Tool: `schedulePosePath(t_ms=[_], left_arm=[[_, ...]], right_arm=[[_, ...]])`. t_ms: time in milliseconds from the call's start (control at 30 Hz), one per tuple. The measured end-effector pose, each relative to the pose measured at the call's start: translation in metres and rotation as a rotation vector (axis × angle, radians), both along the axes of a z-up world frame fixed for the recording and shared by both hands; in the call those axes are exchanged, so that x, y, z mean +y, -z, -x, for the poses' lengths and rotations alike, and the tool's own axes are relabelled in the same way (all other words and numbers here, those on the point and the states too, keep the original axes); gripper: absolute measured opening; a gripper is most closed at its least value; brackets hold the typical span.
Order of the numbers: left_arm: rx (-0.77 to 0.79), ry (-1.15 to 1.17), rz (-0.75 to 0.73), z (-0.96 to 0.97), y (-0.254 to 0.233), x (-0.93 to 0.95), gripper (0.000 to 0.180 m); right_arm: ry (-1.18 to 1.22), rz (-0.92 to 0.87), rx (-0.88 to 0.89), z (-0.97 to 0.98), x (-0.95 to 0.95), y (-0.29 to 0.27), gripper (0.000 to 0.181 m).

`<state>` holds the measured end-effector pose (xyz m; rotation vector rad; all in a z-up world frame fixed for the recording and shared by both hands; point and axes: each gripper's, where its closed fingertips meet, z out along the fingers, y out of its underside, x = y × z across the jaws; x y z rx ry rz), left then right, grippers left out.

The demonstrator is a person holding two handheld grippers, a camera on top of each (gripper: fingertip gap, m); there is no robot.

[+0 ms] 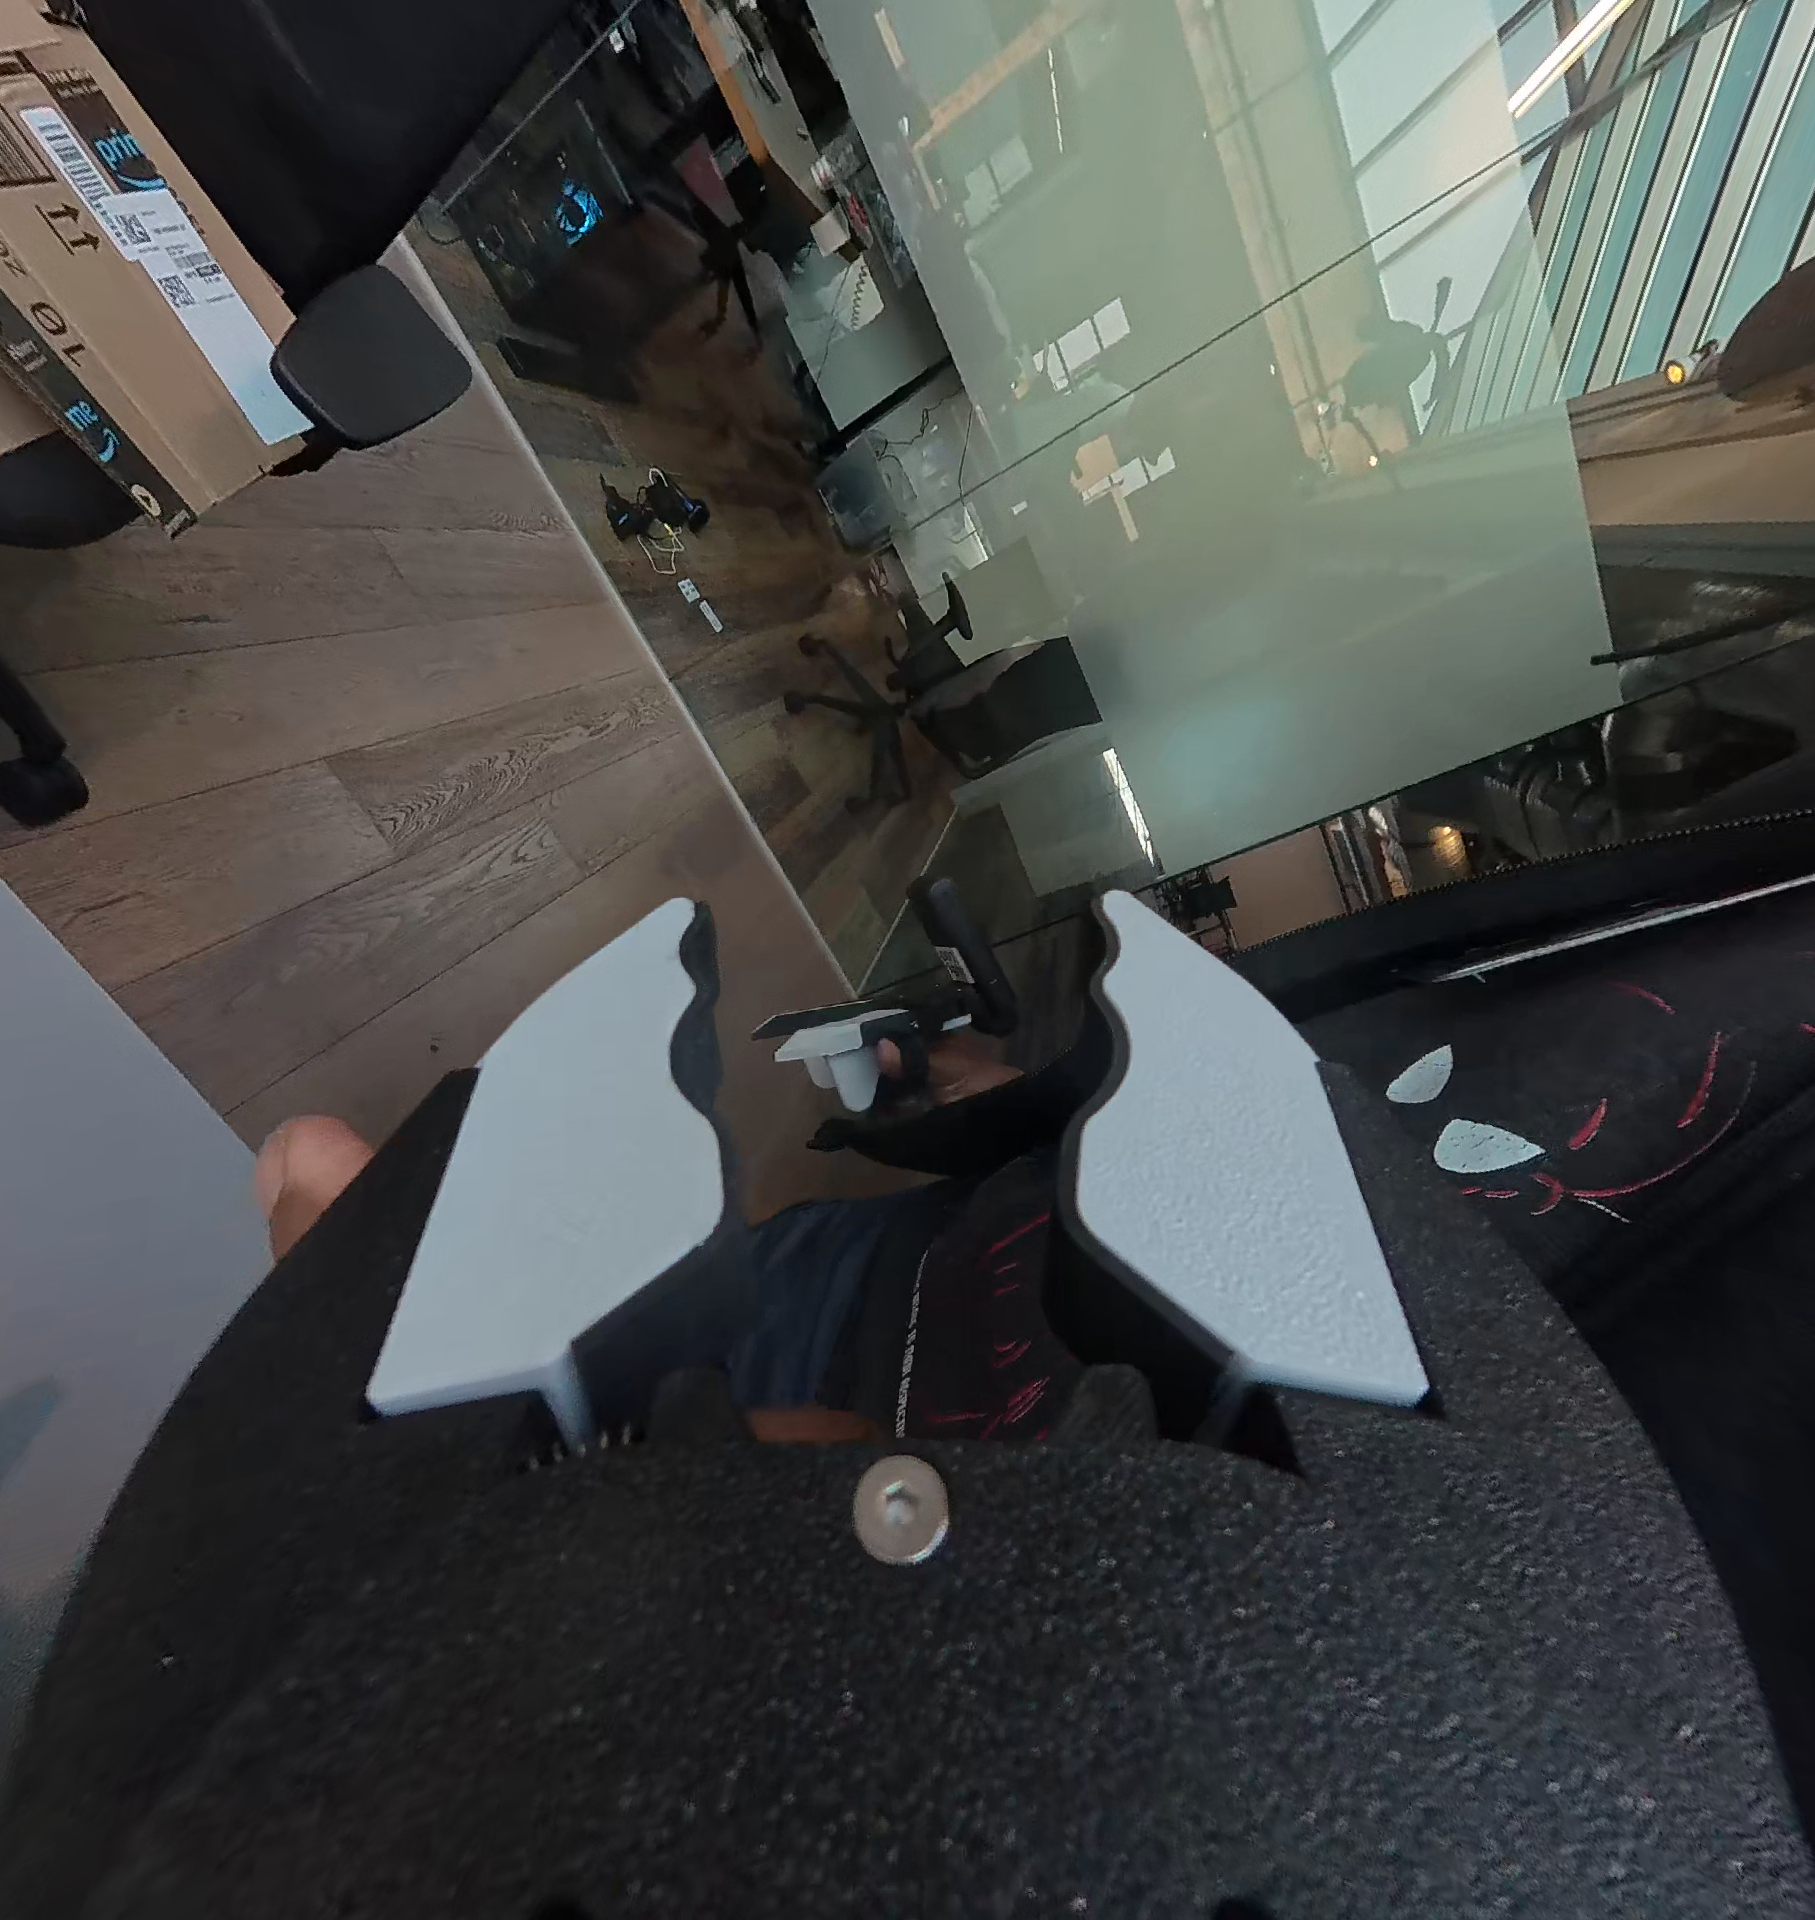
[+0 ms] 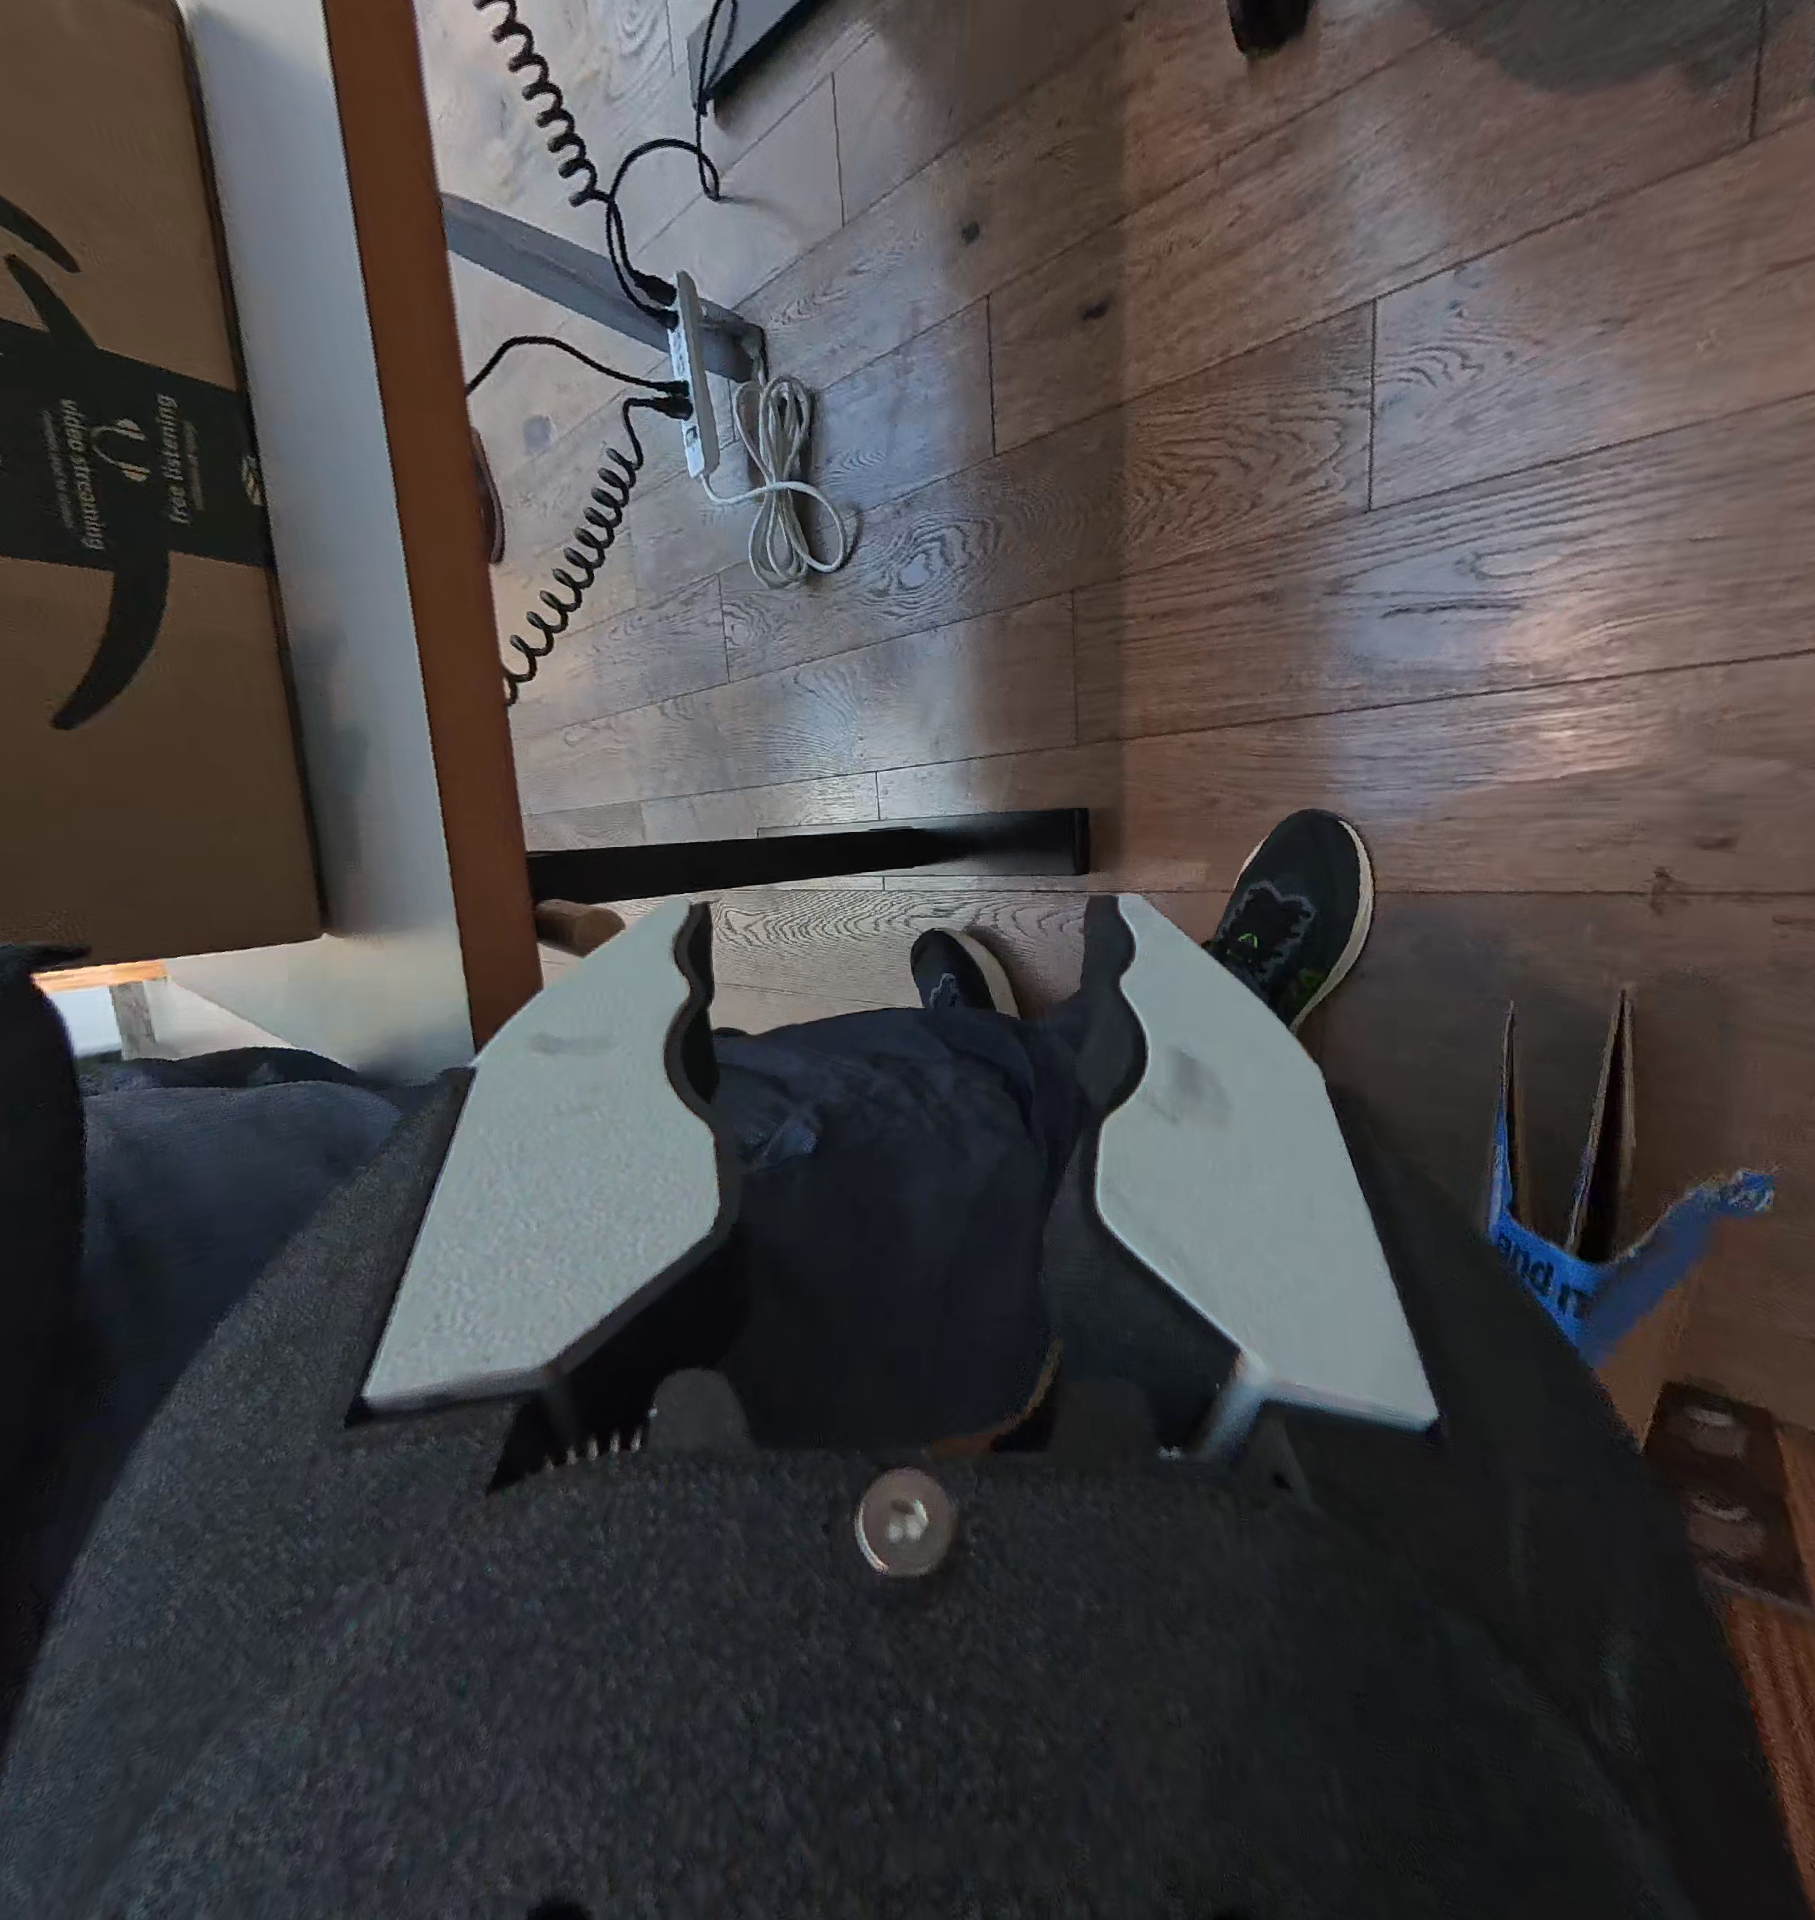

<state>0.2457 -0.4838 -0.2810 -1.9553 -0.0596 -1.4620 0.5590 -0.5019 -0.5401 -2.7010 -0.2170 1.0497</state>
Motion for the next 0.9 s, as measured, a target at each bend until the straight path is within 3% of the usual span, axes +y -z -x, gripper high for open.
schedulePosePath(t_ms=[300,600,767,900], left_arm=[[-0.106,-0.148,-0.026,0.008,0.013,-0.054,0.067],[-0.108,-0.465,-0.058,0.090,0.021,-0.115,0.066],[-0.084,-0.670,-0.015,0.118,0.035,-0.123,0.065],[-0.069,-0.921,0.041,0.125,0.042,-0.115,0.065]], right_arm=[[-0.344,-0.214,-0.012,0.107,0.073,-0.053,0.071],[-0.887,-0.574,-0.164,0.296,0.180,-0.104,0.077],[-1.149,-0.729,-0.278,0.418,0.293,-0.103,0.080],[-1.288,-0.716,-0.314,0.507,0.381,-0.072,0.083]])
